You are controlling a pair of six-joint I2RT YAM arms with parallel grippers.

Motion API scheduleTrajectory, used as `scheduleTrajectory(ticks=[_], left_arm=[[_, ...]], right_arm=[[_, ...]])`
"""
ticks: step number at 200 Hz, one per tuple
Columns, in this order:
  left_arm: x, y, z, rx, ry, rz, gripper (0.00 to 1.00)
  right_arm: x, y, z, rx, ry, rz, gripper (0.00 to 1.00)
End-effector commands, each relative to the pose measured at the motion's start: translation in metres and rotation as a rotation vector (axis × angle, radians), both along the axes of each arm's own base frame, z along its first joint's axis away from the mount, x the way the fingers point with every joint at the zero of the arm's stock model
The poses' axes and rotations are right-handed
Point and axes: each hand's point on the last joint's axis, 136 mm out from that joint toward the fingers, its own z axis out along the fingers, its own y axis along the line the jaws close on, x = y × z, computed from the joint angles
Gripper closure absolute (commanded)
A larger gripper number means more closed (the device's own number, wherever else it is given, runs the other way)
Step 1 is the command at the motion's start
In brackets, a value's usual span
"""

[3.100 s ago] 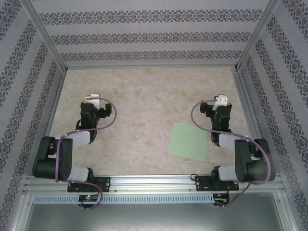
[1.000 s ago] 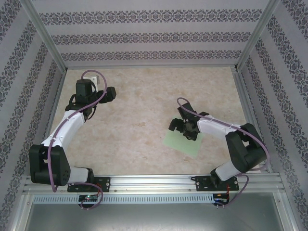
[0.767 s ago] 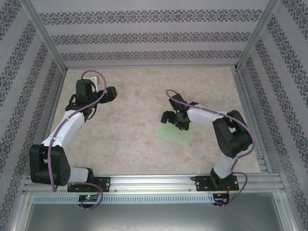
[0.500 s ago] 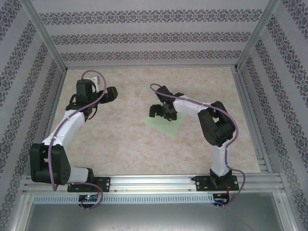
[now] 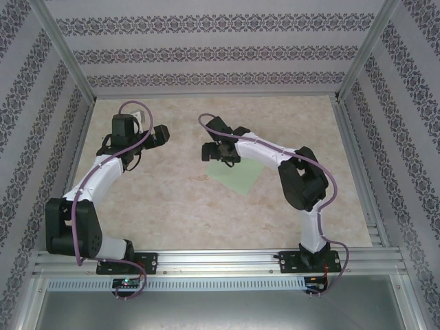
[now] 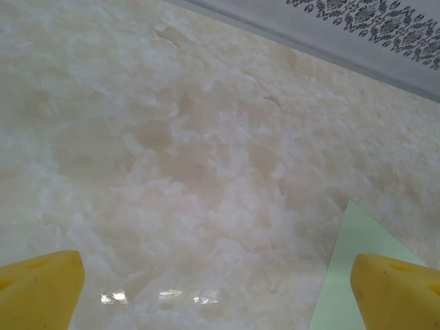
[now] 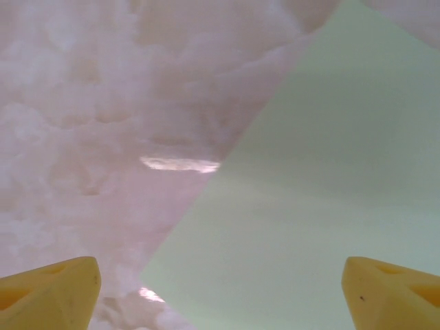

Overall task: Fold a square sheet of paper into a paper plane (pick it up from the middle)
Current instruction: Move the square sheet of paper to the center of the table.

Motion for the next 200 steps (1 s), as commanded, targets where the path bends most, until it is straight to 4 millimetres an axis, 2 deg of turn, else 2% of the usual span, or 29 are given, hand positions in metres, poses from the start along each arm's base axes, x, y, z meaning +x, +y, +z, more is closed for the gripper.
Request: scheduleTrajectory(ticks=[1,44,87,108,130,142,153,167,185,200], left_arm=[[0.001,0.002,0.001,-0.016,0.018,0.014,0.0],[0.001,0.003,-0.002,-0.011,0.027,0.017,0.0],[0.0,0.004,-0.005,-0.006,0.04,0.019,0.0],[-0.001,0.002,-0.006,-0.007,0.05,0.004,0.0],[-0.002,-0.001,-0.005,-0.01,0.054,-0.014,0.0],[-0.003,-0.001,-0.004,-0.014,0.056,-0.015,0.0],[-0.003,-0.002,-0.003,-0.023,0.054,-0.012,0.0],[-0.002,-0.002,-0.003,-0.038,0.053,-0.004,0.0],[-0.001,-0.003,-0.004,-0.066,0.06,0.014,0.0],[-0.001,-0.004,-0.006,-0.081,0.073,0.017,0.0]], right_arm=[[-0.004,0.025,-0.01,0.067,0.047,0.034,0.16],[-0.016,0.048,-0.027,0.099,0.115,0.116,0.24],[-0.039,0.051,-0.046,0.065,0.187,0.207,0.24],[-0.065,0.035,-0.061,-0.004,0.253,0.292,0.23],[-0.1,-0.001,-0.071,-0.102,0.331,0.407,0.24],[-0.112,-0.018,-0.068,-0.139,0.352,0.457,0.26],[-0.109,-0.029,-0.056,-0.138,0.332,0.452,0.31],[-0.088,-0.032,-0.028,-0.097,0.243,0.371,0.28],[-0.057,-0.047,0.007,-0.074,0.104,0.159,0.21],[-0.047,-0.068,0.017,-0.105,0.042,-0.022,0.14]])
